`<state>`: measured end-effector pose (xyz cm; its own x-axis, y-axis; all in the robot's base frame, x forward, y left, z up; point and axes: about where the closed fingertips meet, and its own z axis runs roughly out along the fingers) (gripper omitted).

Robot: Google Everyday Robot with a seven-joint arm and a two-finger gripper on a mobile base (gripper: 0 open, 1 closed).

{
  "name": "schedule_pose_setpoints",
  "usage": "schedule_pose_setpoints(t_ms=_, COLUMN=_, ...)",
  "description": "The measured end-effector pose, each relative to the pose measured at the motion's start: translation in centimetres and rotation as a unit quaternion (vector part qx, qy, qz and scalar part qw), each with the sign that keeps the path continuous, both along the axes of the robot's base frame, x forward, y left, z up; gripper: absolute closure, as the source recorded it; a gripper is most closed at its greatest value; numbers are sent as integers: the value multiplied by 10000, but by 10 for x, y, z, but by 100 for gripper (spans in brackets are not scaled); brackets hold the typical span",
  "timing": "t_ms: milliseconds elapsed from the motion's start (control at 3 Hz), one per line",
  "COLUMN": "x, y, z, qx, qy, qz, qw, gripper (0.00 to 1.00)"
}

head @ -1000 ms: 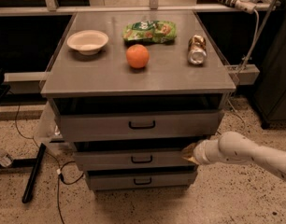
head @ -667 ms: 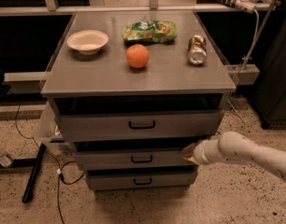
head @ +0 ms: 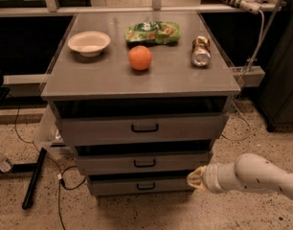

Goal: Close middle drawer

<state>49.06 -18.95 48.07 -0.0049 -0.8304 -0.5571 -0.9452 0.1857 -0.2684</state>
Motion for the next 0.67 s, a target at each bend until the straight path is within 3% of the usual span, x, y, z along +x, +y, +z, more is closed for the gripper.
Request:
schedule_pose_setpoints(t_ms=333, x=-12, y=1, z=-6, qx=5, qy=96, qz=20, qw=10000, gripper=86)
schedule_pose_setpoints(t_ms=667, x=-12, y=1, z=-6, qx=5, qy=91, qz=20, qw=10000, gripper=63)
